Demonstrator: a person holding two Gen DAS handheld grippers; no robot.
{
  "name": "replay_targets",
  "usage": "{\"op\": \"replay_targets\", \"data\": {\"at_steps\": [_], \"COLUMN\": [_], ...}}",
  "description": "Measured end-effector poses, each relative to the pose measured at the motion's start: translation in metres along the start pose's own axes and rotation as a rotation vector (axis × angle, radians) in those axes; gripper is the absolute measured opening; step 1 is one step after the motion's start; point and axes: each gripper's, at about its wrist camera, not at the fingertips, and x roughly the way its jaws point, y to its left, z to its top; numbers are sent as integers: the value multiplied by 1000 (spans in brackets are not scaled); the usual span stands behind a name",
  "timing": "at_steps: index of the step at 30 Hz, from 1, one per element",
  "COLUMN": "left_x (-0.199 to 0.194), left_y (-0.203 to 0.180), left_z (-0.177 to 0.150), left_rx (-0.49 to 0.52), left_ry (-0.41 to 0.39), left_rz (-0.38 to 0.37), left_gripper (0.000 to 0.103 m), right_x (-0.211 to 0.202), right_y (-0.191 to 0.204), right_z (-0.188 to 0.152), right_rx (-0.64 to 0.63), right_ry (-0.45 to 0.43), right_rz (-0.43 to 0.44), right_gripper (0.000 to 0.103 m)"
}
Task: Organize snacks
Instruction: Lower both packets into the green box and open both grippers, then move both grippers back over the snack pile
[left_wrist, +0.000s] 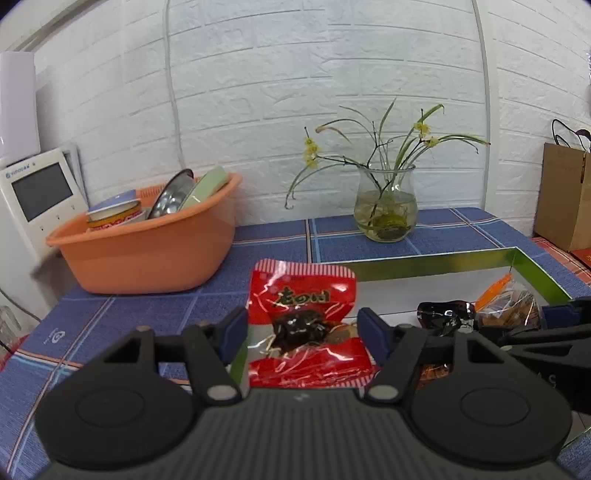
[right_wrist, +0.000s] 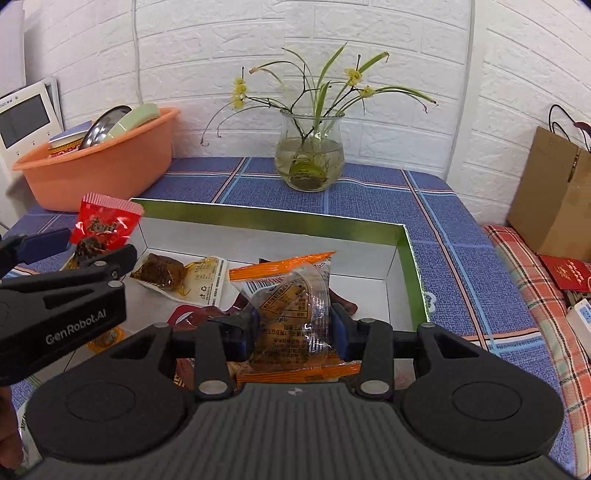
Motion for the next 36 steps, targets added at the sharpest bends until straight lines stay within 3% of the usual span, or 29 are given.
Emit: {"op": "replay_targets", "data": {"at_steps": [2,7,9,11,18,21,24,27,32,36], "left_x": [1,0,-3,-8,-51,-77,-104,-129,-161,-179], "left_y": [-2,-1,0,0,11,23,36,46,54,58], "left_z": [0,0,1,3,4,0,-12,-32,-67,-87], "left_rx": [2,6,6,18,49,30,6,-16,-45,-34], "left_ry": [1,-12,-20,-27,-73,-74,-64,-29,21,30], "left_rz": [-2,23,40,62,118,138,157,165,156,175], "left_gripper": [80,85,87,94,94,101,101,101,101,101], "right_x": [2,4,-1,-7,-44,-67,-101,-131,-162,-172], "right_y": [1,-5,-5,-1,27,42,47,43,23,15], "right_z": [-1,-3,-3,-4,-16,-31,-50,-63,-92,-108], "right_rx": [-1,54,51,15,-175,-222,-256,-193,-29,8], "right_ry": [-7,-2,-13,-32,-113,-158,-249,-245,-190,-100], "right_rz": [35,70,68,43,-191,-315,-240,-117,127,176], "right_gripper": [71,87,95,96,103,103,103,103,103,103]}}
